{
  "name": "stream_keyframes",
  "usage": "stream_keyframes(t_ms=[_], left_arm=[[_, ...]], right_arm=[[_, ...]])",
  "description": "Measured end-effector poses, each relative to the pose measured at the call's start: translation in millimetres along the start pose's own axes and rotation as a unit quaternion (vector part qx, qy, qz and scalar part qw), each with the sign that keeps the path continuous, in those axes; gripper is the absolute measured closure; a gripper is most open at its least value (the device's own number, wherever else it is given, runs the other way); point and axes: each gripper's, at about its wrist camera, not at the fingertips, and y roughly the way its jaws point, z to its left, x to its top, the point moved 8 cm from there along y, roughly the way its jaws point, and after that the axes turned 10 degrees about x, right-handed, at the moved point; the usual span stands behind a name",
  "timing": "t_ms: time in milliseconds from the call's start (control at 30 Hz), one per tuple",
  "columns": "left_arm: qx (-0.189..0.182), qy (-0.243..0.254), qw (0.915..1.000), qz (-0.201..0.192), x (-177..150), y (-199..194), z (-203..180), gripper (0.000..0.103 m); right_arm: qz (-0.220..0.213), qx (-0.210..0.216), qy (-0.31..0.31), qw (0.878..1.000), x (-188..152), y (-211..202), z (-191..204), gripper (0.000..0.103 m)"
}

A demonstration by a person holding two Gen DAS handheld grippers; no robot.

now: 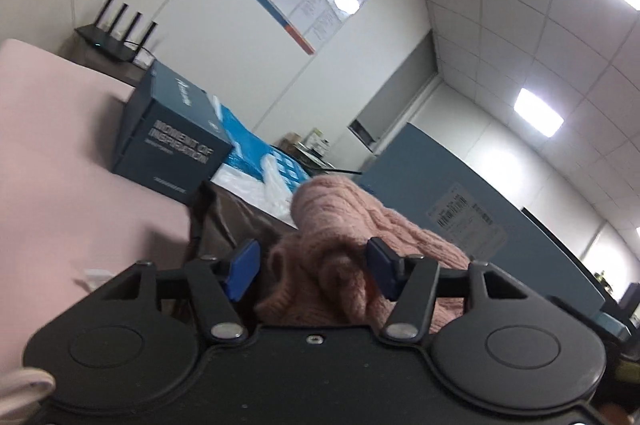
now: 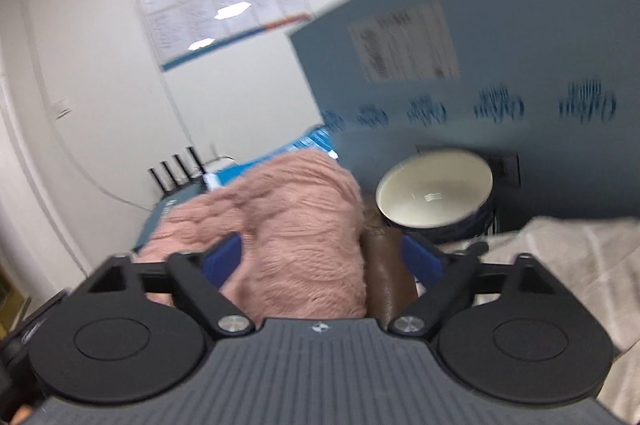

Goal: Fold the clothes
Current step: 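Grasp the pink knit sweater with both grippers from the pile, then carry the sweater with both grippers and lay it on the bed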

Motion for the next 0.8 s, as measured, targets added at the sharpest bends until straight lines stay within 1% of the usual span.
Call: stream_keyframes(t_ms=[33, 100, 133, 167, 200, 233, 267, 300, 400, 500, 600, 667, 733, 800], left_arm=[[-0.007, 0.006, 0.9998, 0.015, -2.3, 6.2, -2.5, 0.044], [-0.006, 0.012, 0.9994, 0.033, -8.1, 16.2, -4.0, 0.044], [-0.008, 0.014, 0.9993, 0.033, -8.8, 16.0, -4.8, 0.045], [-0.011, 0.017, 0.9994, 0.030, -9.0, 14.7, -5.7, 0.055], [-0.013, 0.019, 0.9994, 0.027, -9.2, 13.3, -6.5, 0.063], [-0.016, 0.021, 0.9994, 0.024, -9.4, 11.9, -7.4, 0.067], [-0.018, 0.024, 0.9994, 0.017, -7.3, 8.4, -8.8, 0.072], [-0.021, 0.027, 0.9994, 0.009, -4.8, 4.3, -10.2, 0.076], [-0.033, 0.030, 0.9989, -0.016, 4.8, -14.2, -17.9, 0.078], [-0.059, 0.035, 0.9968, -0.041, 13.4, -41.7, -34.9, 0.078], [-0.099, 0.047, 0.9925, -0.055, 12.8, -72.7, -61.8, 0.078], [-0.131, 0.056, 0.9888, -0.046, 2.5, -87.9, -84.6, 0.078], [-0.167, 0.061, 0.9839, -0.021, -15.4, -98.0, -109.8, 0.078], [-0.202, 0.069, 0.9770, 0.009, -40.8, -105.1, -137.0, 0.078]], right_arm=[[0.007, 0.005, 0.012, 1.000, -3.1, 5.5, -1.7, 0.039], [0.016, 0.018, 0.027, 0.999, -9.1, 14.0, -2.3, 0.051], [0.016, 0.021, 0.029, 0.999, -10.2, 16.3, -1.8, 0.054], [0.015, 0.021, 0.028, 0.999, -10.2, 17.7, -1.1, 0.058], [0.013, 0.022, 0.028, 0.999, -10.2, 19.0, -0.3, 0.063], [0.011, 0.024, 0.027, 0.999, -8.6, 18.3, 1.1, 0.064], [0.007, 0.027, 0.026, 0.999, -6.1, 16.3, 2.9, 0.067], [0.002, 0.034, 0.025, 0.999, -2.8, 11.3, 6.5, 0.068], [-0.017, 0.061, 0.023, 0.998, 8.6, -9.3, 20.9, 0.069], [-0.045, 0.084, 0.025, 0.995, 22.9, -39.9, 34.2, 0.069], [-0.078, 0.081, 0.021, 0.993, 30.7, -86.5, 35.0, 0.069], [-0.099, 0.070, 0.017, 0.992, 34.1, -119.9, 31.8, 0.069], [-0.116, 0.040, 0.014, 0.992, 32.0, -157.7, 18.6, 0.069], [-0.131, 0.004, 0.016, 0.991, 27.3, -196.0, -0.9, 0.069]])
